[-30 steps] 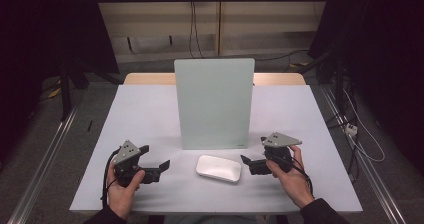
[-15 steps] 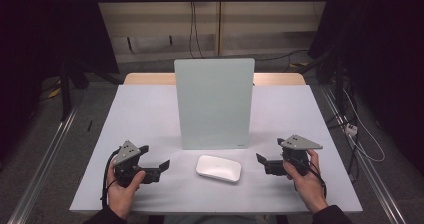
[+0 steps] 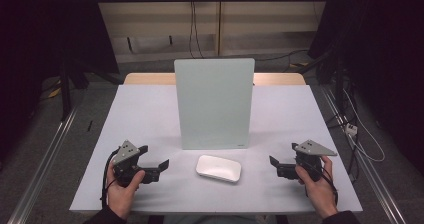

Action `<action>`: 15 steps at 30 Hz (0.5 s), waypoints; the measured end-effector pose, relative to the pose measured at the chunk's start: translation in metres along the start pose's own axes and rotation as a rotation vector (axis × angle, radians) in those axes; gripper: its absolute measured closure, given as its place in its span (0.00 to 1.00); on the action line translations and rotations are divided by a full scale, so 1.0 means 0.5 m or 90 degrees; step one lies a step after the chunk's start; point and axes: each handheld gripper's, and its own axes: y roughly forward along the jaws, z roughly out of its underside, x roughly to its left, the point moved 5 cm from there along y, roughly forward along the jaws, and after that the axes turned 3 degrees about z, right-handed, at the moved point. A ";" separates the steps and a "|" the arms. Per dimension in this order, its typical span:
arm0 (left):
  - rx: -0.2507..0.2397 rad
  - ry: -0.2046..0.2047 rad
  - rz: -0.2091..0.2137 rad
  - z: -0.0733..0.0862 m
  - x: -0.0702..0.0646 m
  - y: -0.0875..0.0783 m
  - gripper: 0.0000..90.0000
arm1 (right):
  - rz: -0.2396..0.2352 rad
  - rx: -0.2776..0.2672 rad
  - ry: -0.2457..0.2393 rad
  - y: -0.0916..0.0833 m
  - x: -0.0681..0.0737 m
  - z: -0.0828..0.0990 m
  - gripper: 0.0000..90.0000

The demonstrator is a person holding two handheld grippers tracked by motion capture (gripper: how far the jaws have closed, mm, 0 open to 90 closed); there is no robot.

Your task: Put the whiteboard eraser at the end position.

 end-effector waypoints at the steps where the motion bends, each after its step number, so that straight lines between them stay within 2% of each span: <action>1: 0.004 0.003 0.000 0.000 0.001 -0.001 0.06 | 0.000 0.000 0.004 -0.001 -0.002 0.002 0.07; 15: 0.001 -0.001 -0.005 0.002 0.003 -0.005 0.06 | 0.018 -0.009 0.021 -0.018 -0.021 0.017 0.06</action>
